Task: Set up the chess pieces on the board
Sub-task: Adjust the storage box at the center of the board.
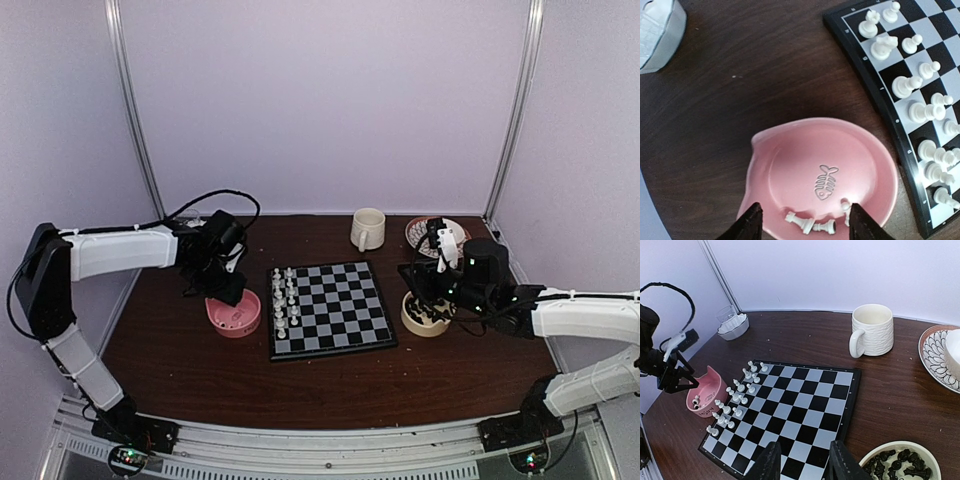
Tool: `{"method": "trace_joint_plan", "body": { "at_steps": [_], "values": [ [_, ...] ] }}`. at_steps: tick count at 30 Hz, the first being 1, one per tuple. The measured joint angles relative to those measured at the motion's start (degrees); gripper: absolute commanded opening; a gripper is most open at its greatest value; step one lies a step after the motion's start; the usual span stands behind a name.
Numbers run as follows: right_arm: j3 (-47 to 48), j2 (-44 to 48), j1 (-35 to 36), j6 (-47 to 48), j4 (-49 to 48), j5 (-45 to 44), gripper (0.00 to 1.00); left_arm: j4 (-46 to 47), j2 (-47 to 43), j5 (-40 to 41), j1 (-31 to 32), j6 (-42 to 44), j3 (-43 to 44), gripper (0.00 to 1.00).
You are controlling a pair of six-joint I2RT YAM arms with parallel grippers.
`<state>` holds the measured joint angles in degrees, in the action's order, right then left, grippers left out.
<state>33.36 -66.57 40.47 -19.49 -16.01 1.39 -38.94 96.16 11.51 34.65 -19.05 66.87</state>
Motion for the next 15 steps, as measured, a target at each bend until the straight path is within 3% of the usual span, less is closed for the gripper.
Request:
{"method": "trace_joint_plan", "body": {
  "at_steps": [7,15],
  "values": [
    [0.0,-0.02,0.0,-0.02,0.0,0.04,0.35,-0.33,-5.9,1.97,-6.01,0.9,-1.77,0.63],
    [-0.17,0.02,0.0,-0.02,0.0,0.04,0.35,0.07,3.67,-4.83,-10.38,9.4,3.08,0.63]
  ]
}}
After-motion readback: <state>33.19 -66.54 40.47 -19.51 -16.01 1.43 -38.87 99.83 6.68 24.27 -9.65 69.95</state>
